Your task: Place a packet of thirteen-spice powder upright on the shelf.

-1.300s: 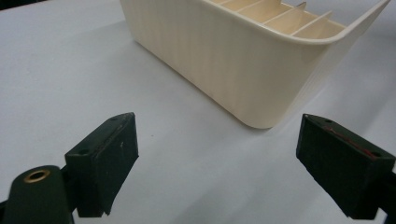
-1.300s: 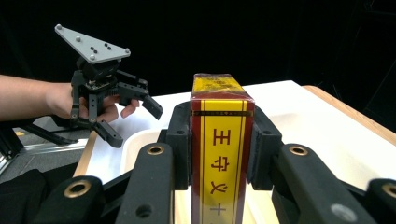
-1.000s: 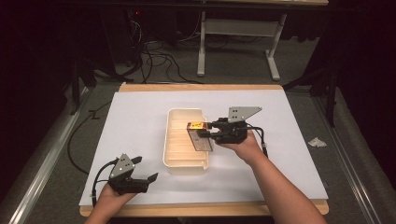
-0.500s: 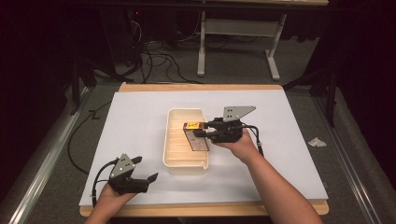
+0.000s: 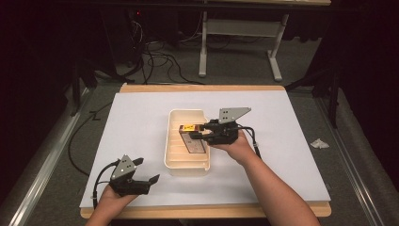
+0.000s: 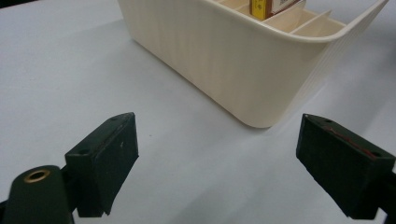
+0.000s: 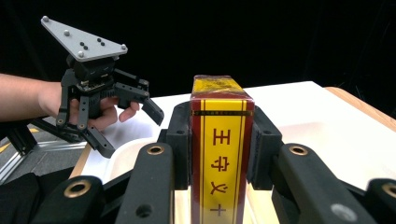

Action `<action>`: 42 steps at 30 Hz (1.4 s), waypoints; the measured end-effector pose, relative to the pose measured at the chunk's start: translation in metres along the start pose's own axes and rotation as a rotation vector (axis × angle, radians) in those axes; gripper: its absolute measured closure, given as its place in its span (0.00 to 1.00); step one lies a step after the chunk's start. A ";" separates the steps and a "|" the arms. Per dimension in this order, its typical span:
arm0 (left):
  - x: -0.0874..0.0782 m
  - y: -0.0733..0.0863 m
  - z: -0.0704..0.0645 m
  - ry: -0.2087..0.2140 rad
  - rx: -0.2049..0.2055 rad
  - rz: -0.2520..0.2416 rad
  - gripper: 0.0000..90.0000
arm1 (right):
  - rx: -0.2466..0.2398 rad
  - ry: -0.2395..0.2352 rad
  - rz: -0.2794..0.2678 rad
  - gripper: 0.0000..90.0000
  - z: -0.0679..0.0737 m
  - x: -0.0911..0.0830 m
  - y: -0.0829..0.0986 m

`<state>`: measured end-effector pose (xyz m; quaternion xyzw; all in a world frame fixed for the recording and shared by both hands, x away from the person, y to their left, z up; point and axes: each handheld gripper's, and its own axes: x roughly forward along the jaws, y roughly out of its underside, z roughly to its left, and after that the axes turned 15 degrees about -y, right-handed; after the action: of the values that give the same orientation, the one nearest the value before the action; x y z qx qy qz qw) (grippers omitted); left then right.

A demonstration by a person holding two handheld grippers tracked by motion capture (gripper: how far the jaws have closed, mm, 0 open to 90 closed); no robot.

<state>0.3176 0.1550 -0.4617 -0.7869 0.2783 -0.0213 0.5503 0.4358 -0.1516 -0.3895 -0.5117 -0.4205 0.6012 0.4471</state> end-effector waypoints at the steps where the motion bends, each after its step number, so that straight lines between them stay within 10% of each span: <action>1: 0.000 0.000 0.000 0.000 -0.001 0.000 0.15 | -0.004 -0.004 0.001 0.76 -0.001 0.001 0.000; 42: 0.001 0.002 -0.001 0.004 0.005 0.014 0.15 | -0.013 -0.019 0.025 0.76 -0.008 0.025 0.013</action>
<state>0.3176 0.1533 -0.4633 -0.7835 0.2847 -0.0199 0.5519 0.4403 -0.1298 -0.4087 -0.5140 -0.4224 0.6088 0.4322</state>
